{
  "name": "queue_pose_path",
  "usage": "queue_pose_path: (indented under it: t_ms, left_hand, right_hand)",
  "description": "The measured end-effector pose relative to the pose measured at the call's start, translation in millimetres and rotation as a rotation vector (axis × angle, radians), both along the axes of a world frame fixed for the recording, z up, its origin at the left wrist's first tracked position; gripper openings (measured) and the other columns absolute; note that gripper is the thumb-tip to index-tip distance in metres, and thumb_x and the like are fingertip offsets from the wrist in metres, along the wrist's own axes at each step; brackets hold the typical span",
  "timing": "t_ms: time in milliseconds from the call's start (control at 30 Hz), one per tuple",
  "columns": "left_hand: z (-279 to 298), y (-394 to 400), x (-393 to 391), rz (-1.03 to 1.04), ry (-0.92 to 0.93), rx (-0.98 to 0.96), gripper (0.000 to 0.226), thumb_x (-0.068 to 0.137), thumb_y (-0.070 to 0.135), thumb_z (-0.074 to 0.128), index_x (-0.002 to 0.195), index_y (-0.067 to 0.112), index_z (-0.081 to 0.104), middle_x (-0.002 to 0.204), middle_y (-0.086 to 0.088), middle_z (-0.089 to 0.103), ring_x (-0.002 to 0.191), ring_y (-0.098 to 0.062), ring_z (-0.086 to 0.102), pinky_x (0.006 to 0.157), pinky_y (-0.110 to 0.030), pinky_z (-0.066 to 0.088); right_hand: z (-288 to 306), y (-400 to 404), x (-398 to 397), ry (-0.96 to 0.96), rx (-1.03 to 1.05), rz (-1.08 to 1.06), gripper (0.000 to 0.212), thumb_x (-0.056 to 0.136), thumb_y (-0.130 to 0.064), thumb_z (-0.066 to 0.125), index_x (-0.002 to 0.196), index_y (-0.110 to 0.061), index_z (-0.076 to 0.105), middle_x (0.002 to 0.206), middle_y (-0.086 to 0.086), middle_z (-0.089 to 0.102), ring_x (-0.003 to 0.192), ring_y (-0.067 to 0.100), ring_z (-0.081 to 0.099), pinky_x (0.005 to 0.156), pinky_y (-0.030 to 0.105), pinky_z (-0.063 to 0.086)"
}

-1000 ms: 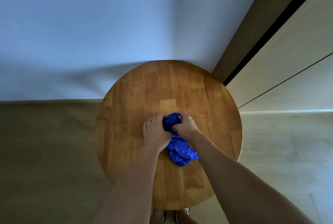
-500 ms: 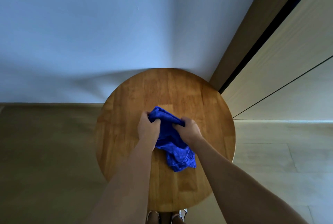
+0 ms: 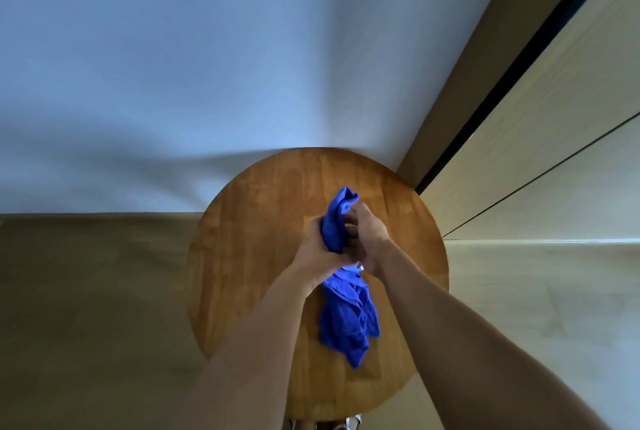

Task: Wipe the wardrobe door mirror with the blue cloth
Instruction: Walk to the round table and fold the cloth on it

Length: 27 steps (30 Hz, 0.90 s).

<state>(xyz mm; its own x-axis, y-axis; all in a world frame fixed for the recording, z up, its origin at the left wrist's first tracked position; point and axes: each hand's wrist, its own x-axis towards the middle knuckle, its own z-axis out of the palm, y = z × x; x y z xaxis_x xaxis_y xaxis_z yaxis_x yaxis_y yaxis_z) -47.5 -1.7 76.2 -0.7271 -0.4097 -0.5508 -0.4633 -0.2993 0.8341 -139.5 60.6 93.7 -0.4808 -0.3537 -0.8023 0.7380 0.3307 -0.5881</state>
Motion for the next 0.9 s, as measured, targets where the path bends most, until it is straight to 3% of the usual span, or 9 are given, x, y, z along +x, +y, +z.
queue_pose_path:
  t_ms: [100,167,233,333,400,500,600,733,900]
  left_hand:
    - [2,-4,1,0.270,-0.068,0.040,0.049,0.072,-0.003,0.063,0.112,0.017,0.045,0.103,-0.005,0.063,0.085,-0.013,0.065,0.060,-0.020,0.051]
    - [2,-10,5,0.376,-0.072,0.147,0.042,0.077,-0.005,0.048,0.114,0.013,0.046,0.106,-0.010,0.062,0.089,-0.020,0.063,0.072,-0.030,0.053]
    - [6,-14,9,0.383,-0.038,0.269,0.047,0.075,-0.007,0.038,0.116,0.011,0.053,0.106,-0.013,0.064,0.095,-0.026,0.062,0.088,-0.040,0.051]
    - [13,-21,12,0.450,-0.018,0.411,0.043,0.079,-0.004,0.034,0.114,0.002,0.058,0.105,-0.016,0.065,0.096,-0.026,0.061,0.088,-0.035,0.049]
    - [15,-26,14,0.479,-0.020,0.456,0.035,0.085,0.003,0.036,0.110,0.002,0.061,0.105,-0.014,0.067,0.100,-0.024,0.062,0.093,-0.033,0.047]
    - [18,-28,19,0.460,-0.017,0.460,0.034,0.089,0.012,0.036,0.109,0.006,0.063,0.109,-0.012,0.068,0.106,-0.021,0.061,0.100,-0.035,0.043]
    - [15,-29,22,0.488,-0.031,0.448,0.037,0.088,0.010,0.037,0.121,0.007,0.055,0.120,-0.011,0.062,0.114,-0.022,0.055,0.107,-0.040,0.036]
    - [11,-30,24,0.497,-0.066,0.411,0.037,0.082,0.002,0.038,0.115,0.009,0.055,0.115,-0.009,0.063,0.107,-0.022,0.058,0.101,-0.038,0.041]
    - [13,-32,27,0.577,-0.054,0.335,0.037,0.081,-0.002,0.037,0.104,0.017,0.058,0.105,-0.008,0.066,0.097,-0.022,0.063,0.082,-0.031,0.049]
  right_hand:
    - [-4,-1,9,0.000,-0.058,0.109,0.033,0.096,-0.033,0.041,0.096,-0.011,0.066,0.088,0.006,0.070,0.072,0.017,0.061,0.061,0.026,0.047]
    - [-4,-2,14,0.091,0.005,0.188,0.027,0.093,-0.032,0.045,0.091,-0.016,0.068,0.079,-0.001,0.066,0.065,0.011,0.052,0.059,0.023,0.036]
    - [-4,-4,18,0.167,0.044,0.196,0.021,0.091,-0.029,0.050,0.090,-0.018,0.068,0.077,-0.002,0.064,0.067,0.010,0.051,0.060,0.021,0.035]
    - [-5,-10,27,0.231,0.021,0.173,0.009,0.087,-0.022,0.057,0.092,-0.015,0.058,0.085,-0.001,0.060,0.078,0.012,0.053,0.065,0.022,0.038]
    - [-3,-15,32,0.275,0.019,0.220,0.018,0.085,-0.025,0.061,0.099,-0.014,0.054,0.093,0.000,0.059,0.084,0.012,0.055,0.068,0.023,0.044]
    - [-3,-21,37,0.525,0.148,0.399,0.036,0.084,-0.038,0.067,0.108,-0.016,0.052,0.098,-0.005,0.057,0.085,0.007,0.056,0.069,0.021,0.047]
    - [-3,-24,41,0.797,0.287,0.490,0.021,0.091,-0.034,0.059,0.101,-0.016,0.055,0.089,-0.003,0.059,0.071,0.008,0.055,0.057,0.021,0.044]
    - [-4,-22,41,0.840,0.347,0.338,0.024,0.094,-0.014,0.045,0.077,-0.004,0.059,0.064,0.002,0.052,0.050,0.011,0.042,0.045,0.027,0.035]
    - [2,-26,46,0.822,0.332,0.112,0.024,0.093,-0.011,0.045,0.077,-0.005,0.062,0.066,0.003,0.055,0.058,0.014,0.047,0.052,0.028,0.040]
